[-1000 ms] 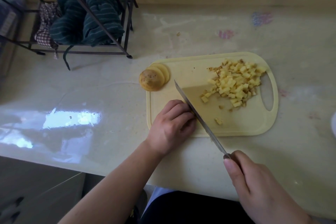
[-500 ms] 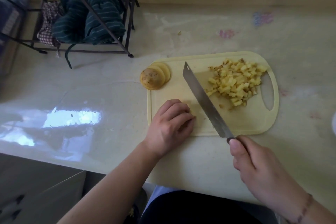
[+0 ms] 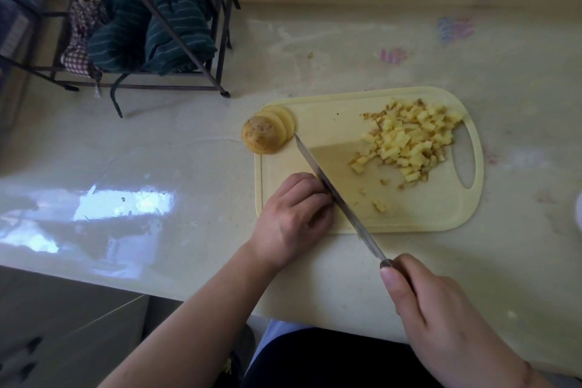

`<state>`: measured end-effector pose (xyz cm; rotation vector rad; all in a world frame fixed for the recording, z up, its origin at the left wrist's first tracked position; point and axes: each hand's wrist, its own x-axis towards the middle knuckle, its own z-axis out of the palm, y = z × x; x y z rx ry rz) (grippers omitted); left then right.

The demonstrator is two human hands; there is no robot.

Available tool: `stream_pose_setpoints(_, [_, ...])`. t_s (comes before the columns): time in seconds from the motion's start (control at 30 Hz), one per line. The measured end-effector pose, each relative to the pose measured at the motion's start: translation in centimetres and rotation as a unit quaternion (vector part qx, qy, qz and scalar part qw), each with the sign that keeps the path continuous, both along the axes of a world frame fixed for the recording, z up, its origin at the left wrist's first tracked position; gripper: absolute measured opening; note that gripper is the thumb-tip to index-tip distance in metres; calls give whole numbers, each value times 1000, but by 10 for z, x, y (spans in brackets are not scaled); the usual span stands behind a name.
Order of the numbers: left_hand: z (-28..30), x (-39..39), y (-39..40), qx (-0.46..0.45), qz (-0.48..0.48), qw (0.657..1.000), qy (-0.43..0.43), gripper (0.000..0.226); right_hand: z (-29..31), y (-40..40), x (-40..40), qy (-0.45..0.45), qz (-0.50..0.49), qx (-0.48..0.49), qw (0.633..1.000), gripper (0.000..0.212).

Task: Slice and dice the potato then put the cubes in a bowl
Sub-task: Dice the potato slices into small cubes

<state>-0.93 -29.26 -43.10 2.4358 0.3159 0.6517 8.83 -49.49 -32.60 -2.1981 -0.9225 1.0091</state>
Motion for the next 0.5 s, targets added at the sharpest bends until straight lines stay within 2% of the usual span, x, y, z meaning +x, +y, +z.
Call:
stream_pose_setpoints(0.13, [0,1,1,-8,-4,1000,0,3,-10,12,0,-5,11,8,1000,36])
stream_pose_setpoints(0.27, [2,1,1,-16,-7,1000,3,1,-14,19,10,-5,-15,8,1000,46])
stream_pose_setpoints(0.4, [5,-1,0,-10,-10,1000,0,5,-6,11,20,10,-46,12,999,40])
stream_pose_setpoints(0.5, [5,-6,1,-10,-6,1000,-5,5,-3,11,17,7,-34,14,999,34])
